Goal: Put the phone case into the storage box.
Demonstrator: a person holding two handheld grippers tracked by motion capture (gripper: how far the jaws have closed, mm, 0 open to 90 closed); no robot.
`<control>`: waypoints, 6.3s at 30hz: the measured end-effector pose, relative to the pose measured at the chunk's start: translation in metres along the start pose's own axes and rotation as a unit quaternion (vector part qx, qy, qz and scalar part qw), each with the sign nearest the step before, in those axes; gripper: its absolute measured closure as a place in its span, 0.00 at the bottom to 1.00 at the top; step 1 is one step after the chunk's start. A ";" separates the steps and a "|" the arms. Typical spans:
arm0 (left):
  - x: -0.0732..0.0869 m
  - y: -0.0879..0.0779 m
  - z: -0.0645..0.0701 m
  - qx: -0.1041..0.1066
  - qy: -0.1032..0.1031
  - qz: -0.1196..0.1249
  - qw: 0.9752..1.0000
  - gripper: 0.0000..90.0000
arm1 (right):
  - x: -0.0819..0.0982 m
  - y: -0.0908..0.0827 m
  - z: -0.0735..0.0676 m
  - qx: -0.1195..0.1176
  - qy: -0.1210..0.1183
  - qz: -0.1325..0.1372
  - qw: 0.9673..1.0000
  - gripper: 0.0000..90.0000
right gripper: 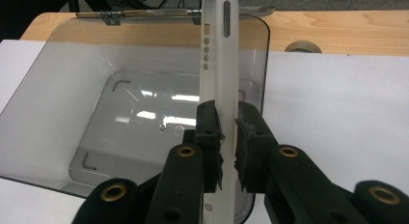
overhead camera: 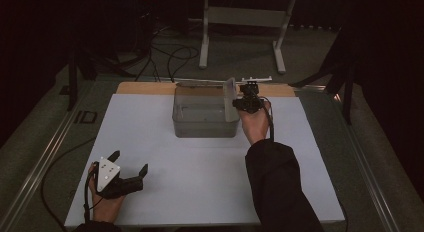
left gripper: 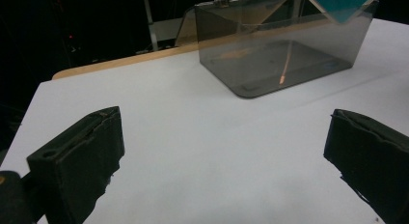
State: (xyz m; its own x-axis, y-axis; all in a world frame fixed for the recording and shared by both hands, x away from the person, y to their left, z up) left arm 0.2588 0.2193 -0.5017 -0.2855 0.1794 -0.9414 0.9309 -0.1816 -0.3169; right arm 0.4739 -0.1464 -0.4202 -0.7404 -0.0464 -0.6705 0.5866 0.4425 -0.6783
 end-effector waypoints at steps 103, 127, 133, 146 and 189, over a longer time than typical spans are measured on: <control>0.000 -0.001 0.000 0.001 -0.001 0.001 1.000 0.01 | 0.020 0.046 0.000 0.068 -0.002 -0.068 0.995 0.90; -0.001 -0.001 0.000 0.001 -0.003 0.002 1.000 0.02 | 0.019 0.051 0.000 0.081 0.009 -0.081 0.993 0.89; -0.001 -0.001 0.000 0.001 -0.003 0.003 1.000 0.02 | 0.019 0.053 0.000 0.086 0.008 -0.080 0.993 0.89; -0.001 -0.001 0.000 0.001 -0.002 0.002 1.000 0.02 | 0.018 0.053 0.002 0.078 0.019 -0.081 0.994 0.89; -0.001 -0.001 0.001 0.001 -0.002 0.001 1.000 0.02 | 0.010 0.032 -0.005 0.046 -0.004 -0.047 0.998 0.64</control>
State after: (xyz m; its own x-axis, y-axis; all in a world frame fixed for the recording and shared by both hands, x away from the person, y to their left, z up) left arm 0.2575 0.2188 -0.5007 -0.2835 0.1758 -0.9427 0.9311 -0.1848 -0.3144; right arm 0.4837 -0.1278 -0.4469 -0.7914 -0.0923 -0.6043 0.5418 0.3518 -0.7633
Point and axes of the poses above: each handheld gripper's, and its own axes: y roughly forward along the jaws, x roughly out of its underside, z roughly to its right, the point moved 3 cm from there along y, roughly forward along the jaws, and after that the axes turned 10 degrees about -x, right-handed, at the moved point
